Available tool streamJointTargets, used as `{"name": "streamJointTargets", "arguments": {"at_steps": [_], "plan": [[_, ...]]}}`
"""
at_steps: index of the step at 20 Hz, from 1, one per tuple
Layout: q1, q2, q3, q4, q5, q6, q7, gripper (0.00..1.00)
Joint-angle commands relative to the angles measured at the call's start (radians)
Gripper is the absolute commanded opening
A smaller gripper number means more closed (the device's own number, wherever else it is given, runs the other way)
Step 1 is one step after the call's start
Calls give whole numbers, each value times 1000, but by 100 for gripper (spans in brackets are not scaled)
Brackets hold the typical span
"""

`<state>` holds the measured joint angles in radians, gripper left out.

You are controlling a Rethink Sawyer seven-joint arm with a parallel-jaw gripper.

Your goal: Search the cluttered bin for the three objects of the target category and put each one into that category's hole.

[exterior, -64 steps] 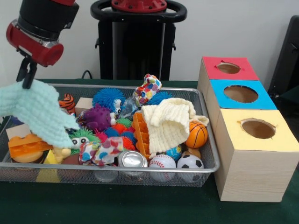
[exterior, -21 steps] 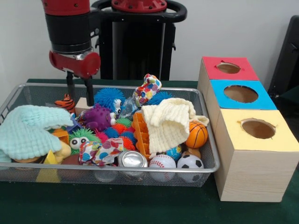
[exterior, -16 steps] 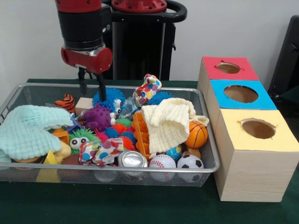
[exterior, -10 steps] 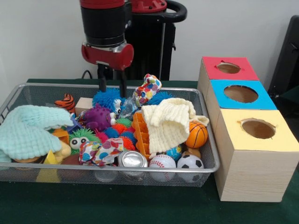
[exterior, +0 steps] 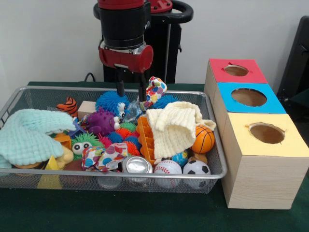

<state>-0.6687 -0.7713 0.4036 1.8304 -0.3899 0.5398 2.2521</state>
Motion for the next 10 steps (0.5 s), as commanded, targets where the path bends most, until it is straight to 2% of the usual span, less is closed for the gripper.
{"name": "streamJointTargets", "arguments": {"at_steps": [1,6,10], "plan": [[14,29,-50,50,39,-70,122,100],[42,41,-94,40,17,-101,128,100],[66,40,-111,48,31,-114,137,100]]}}
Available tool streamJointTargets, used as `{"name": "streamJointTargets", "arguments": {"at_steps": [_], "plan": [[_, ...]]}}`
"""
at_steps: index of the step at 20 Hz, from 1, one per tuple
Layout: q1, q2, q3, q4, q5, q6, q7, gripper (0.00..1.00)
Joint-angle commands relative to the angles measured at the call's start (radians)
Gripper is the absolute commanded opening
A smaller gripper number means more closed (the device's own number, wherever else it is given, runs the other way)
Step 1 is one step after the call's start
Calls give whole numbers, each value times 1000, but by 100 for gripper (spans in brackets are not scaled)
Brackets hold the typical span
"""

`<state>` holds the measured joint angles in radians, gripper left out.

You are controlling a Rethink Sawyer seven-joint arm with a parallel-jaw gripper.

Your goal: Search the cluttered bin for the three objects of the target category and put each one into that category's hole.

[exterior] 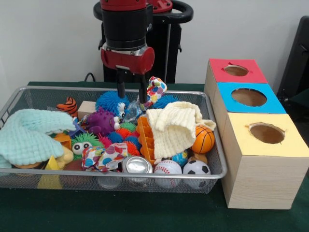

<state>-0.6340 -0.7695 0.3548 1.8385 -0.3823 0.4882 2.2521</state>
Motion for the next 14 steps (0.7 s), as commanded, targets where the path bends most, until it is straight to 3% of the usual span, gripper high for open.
{"name": "streamJointTargets", "arguments": {"at_steps": [1,14], "plan": [[37,35,-64,41,29,-58,139,100],[62,-31,-86,53,97,7,101,100]]}}
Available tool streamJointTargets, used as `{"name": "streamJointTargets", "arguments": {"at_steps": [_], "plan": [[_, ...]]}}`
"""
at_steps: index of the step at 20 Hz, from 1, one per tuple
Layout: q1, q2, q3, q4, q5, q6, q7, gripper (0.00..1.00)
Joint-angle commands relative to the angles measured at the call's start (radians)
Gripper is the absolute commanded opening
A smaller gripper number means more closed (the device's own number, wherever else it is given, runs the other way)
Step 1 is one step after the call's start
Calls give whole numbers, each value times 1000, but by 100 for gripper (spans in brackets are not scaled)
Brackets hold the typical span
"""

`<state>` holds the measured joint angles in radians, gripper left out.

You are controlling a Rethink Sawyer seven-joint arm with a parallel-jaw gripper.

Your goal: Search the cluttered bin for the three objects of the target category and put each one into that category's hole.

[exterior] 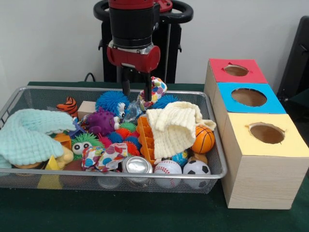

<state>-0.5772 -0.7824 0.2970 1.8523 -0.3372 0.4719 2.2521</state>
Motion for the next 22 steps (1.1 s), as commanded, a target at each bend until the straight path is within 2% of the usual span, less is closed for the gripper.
{"name": "streamJointTargets", "arguments": {"at_steps": [1,22], "plan": [[8,-18,-31,41,52,23,101,100],[20,6,-53,24,56,13,76,100]]}}
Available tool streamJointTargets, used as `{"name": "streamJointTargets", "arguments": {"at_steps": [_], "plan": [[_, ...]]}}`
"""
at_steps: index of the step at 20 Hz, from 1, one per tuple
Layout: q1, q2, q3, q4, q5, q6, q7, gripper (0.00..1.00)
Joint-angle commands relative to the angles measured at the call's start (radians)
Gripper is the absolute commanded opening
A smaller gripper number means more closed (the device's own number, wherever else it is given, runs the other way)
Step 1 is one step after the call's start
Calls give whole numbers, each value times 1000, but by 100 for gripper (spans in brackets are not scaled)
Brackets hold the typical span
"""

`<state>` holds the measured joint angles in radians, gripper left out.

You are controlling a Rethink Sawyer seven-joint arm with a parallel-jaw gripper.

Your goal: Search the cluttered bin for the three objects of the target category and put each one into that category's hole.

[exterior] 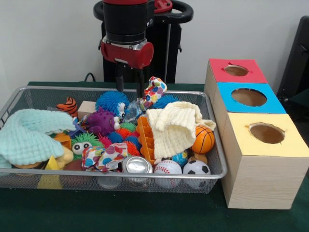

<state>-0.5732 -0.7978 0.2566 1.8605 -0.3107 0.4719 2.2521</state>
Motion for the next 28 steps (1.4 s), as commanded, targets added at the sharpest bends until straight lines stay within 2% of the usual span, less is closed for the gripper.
{"name": "streamJointTargets", "arguments": {"at_steps": [1,9,13,15,20,28], "plan": [[21,21,-17,13,28,15,79,100],[34,37,-35,-8,19,23,63,100],[64,38,-53,-28,20,53,72,100],[65,53,-51,-29,26,49,72,100],[5,118,-1,-23,77,51,38,100],[14,202,-36,-63,43,-3,30,100]]}}
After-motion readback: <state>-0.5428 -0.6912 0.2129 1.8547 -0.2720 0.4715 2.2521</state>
